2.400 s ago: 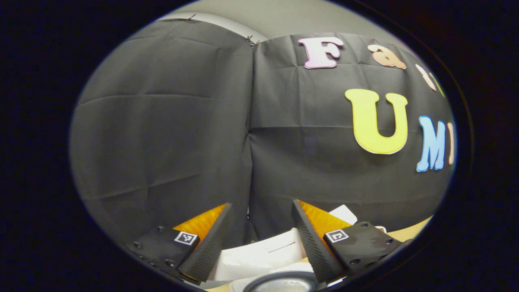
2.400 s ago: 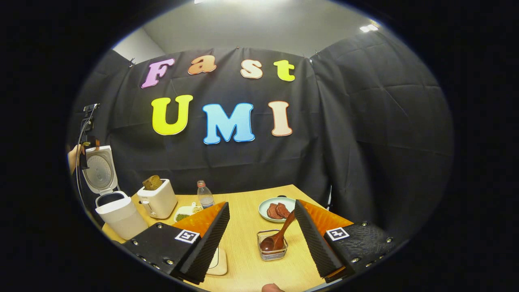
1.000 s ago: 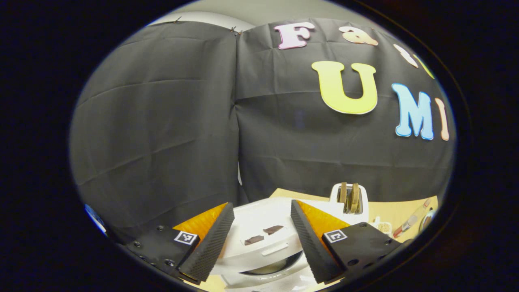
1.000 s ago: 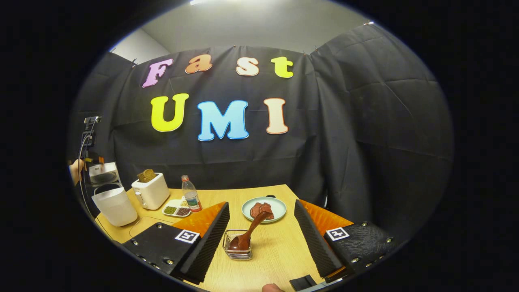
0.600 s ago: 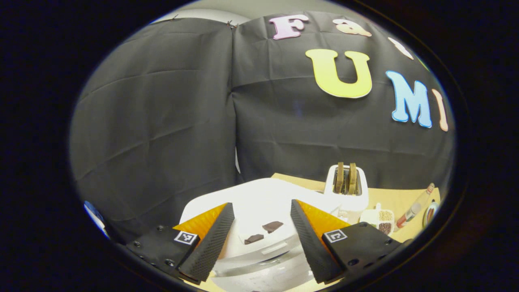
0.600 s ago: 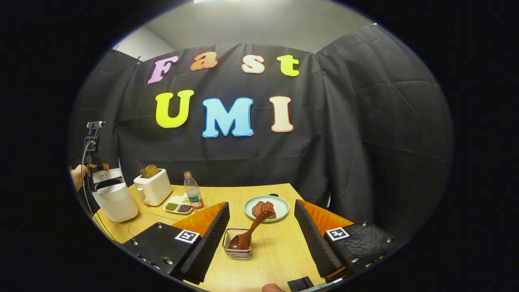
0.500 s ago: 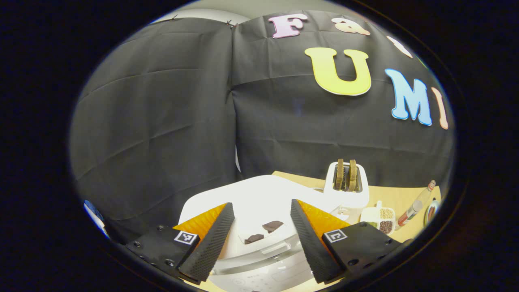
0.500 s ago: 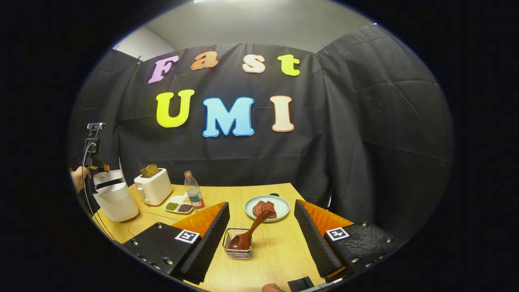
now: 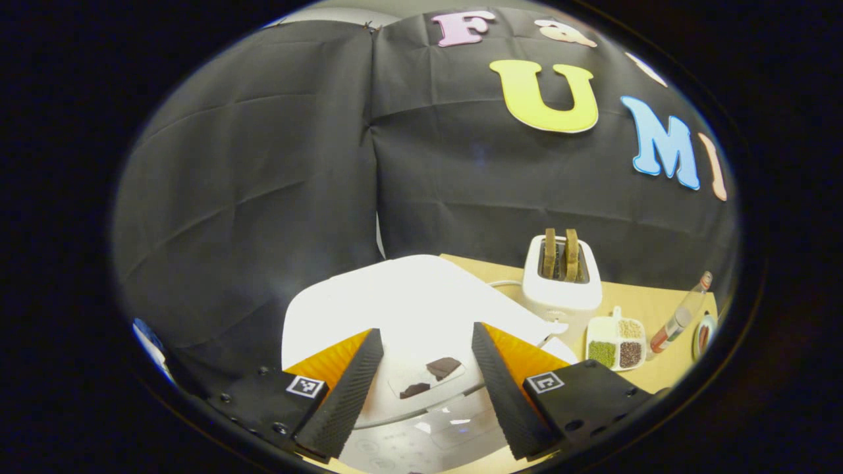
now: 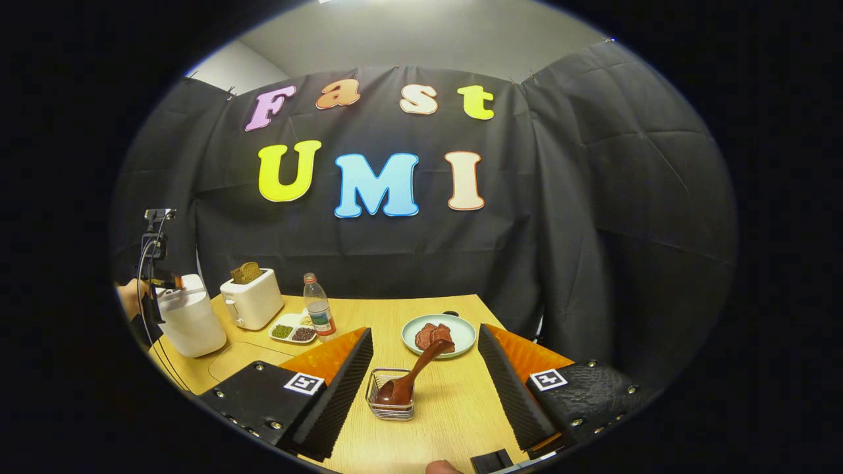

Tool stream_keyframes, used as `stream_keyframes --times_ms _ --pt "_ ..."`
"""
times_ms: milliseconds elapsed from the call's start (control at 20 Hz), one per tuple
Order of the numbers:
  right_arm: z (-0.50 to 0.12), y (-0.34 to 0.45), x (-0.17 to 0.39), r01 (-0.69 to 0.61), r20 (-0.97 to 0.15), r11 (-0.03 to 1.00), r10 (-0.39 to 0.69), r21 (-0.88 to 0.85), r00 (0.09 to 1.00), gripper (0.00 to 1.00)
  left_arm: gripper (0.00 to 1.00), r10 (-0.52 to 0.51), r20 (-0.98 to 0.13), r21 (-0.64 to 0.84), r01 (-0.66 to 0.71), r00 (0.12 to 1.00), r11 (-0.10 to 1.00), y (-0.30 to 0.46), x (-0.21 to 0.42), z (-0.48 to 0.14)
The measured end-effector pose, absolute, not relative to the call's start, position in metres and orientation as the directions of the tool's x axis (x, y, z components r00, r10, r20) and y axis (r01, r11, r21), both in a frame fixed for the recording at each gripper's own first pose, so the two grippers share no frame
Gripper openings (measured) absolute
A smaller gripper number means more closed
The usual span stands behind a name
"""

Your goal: Close the left gripper, press the button to open the rice cooker; take a wooden spoon from the chopstick holder with the right hand, scoop a spoonful of rice and pour it into the rice cooker, then put the wooden spoon back into the chopstick holder.

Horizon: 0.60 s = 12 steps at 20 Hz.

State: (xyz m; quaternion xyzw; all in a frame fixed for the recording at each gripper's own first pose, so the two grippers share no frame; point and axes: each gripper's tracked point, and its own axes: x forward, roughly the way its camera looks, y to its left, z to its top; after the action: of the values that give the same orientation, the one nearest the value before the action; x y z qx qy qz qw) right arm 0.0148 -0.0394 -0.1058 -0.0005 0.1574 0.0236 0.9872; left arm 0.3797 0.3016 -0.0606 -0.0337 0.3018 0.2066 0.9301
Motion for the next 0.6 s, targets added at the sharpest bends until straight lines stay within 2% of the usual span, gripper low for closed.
stream_keyframes --times_ms 100,150,200,250,300,600 --pt "-0.106 -0.039 0.016 -0.045 -0.312 0.999 0.047 0.013 0.949 0.98 0.95 0.353 -0.580 0.047 -0.403 0.734 0.914 0.300 0.380 -0.066" --pt "-0.107 -0.037 0.016 -0.046 -0.312 0.999 0.048 0.016 0.949 0.98 0.92 0.341 -0.598 0.039 -0.398 0.726 0.917 0.298 0.379 -0.072" --pt "-0.108 -0.035 0.016 -0.046 -0.314 0.999 0.049 0.017 0.948 0.98 0.96 0.333 -0.623 0.049 -0.390 0.707 0.920 0.295 0.375 -0.074" --pt "-0.109 -0.033 0.017 -0.050 -0.317 0.999 0.053 0.018 0.947 0.98 0.99 0.339 -0.600 0.081 -0.366 0.724 0.927 0.299 0.381 -0.070" --pt "-0.109 -0.029 0.018 -0.057 -0.317 0.998 0.060 0.018 0.946 0.98 0.97 0.334 -0.616 0.087 -0.360 0.713 0.929 0.295 0.378 -0.074" --pt "-0.092 0.010 0.025 -0.125 -0.279 0.991 0.130 0.037 0.951 0.98 0.98 0.300 -0.571 0.038 -0.340 0.764 0.940 0.294 0.383 -0.068"
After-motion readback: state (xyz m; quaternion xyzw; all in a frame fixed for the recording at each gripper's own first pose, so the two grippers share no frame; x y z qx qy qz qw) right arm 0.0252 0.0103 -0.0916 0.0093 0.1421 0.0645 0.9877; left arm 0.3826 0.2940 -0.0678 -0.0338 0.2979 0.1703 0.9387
